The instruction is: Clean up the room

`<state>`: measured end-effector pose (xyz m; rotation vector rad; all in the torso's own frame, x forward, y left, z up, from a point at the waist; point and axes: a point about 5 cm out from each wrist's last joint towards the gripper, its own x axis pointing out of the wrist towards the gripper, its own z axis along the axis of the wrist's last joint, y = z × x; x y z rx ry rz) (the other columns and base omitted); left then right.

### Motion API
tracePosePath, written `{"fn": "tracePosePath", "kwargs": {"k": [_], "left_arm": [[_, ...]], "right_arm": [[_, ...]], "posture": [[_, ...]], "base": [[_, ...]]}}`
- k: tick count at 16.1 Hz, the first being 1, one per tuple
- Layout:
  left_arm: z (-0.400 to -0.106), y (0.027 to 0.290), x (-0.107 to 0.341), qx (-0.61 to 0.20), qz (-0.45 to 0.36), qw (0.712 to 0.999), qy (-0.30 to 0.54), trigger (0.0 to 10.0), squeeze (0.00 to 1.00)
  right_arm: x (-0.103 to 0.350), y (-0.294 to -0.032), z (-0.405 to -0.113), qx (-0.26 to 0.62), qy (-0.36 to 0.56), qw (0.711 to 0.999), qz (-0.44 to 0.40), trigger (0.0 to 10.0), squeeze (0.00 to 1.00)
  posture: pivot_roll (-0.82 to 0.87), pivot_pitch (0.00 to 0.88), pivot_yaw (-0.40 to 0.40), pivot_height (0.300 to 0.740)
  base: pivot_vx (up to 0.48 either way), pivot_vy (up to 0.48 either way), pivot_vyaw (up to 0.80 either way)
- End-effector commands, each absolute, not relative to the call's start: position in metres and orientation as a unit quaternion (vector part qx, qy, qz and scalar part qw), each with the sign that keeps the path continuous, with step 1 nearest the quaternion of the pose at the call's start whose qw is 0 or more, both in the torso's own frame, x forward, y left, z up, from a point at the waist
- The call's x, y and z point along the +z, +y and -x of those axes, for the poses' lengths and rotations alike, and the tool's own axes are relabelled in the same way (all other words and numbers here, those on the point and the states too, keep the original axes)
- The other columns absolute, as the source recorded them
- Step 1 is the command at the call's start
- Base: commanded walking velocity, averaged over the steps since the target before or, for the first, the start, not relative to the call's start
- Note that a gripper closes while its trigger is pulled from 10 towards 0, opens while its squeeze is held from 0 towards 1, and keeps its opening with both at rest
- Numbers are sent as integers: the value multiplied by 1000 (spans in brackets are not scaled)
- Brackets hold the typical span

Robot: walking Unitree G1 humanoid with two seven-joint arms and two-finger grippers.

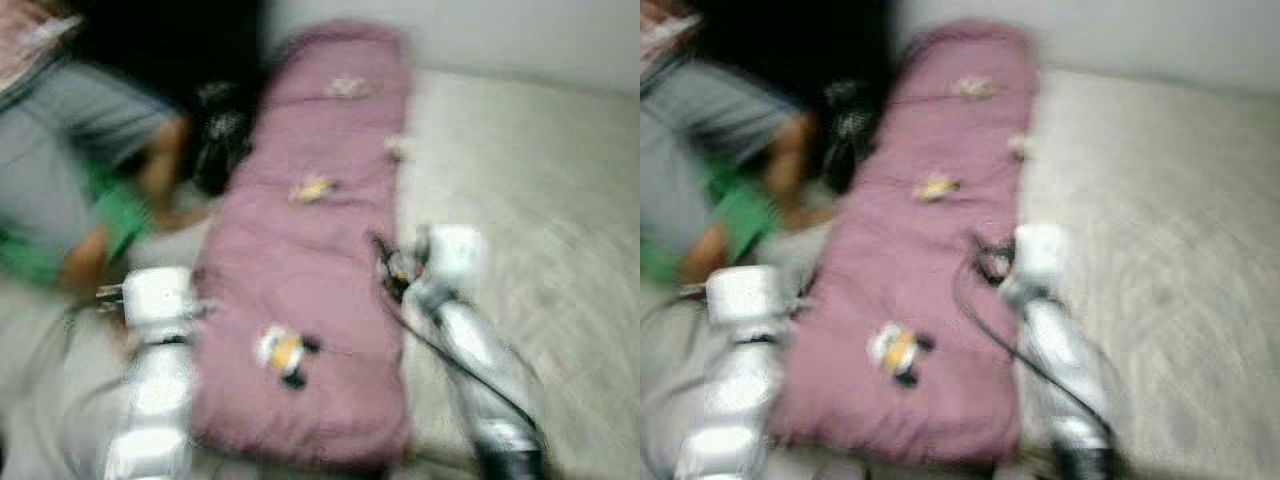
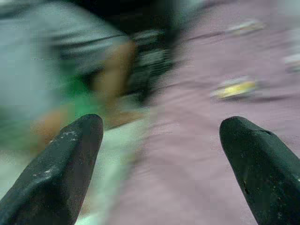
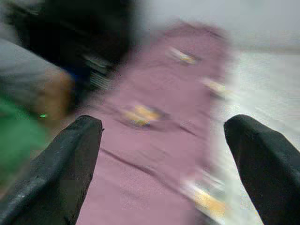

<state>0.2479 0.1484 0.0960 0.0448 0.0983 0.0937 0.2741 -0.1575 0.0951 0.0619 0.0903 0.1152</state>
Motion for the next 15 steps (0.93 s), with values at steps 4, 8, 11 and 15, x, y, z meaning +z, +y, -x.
{"fn": "tracePosePath", "kwargs": {"k": [4, 8, 11, 15], "left_arm": [[-244, 159, 89, 55, -40, 996, 64, 10000, 0], [-244, 168, 99, 73, -58, 995, 43, 10000, 0], [-236, 174, 88, 80, -52, 993, 70, 10000, 0], [-244, 166, 94, 80, -53, 994, 51, 10000, 0]], "right_arm": [[107, -136, -284, 97, 27, 994, -42, 10000, 0], [117, -139, -290, 85, 20, 996, -25, 10000, 0], [102, -137, -281, 86, 39, 995, -26, 10000, 0], [101, -136, -293, 102, 45, 994, -11, 10000, 0]], "posture": [[18, 0, -35, 740], [24, 0, -40, 740], [10, 0, -10, 740], [34, 0, -77, 740]], "base": [[0, 0, 0], [0, 0, 0], [0, 0, 0], [0, 0, 0]]}}
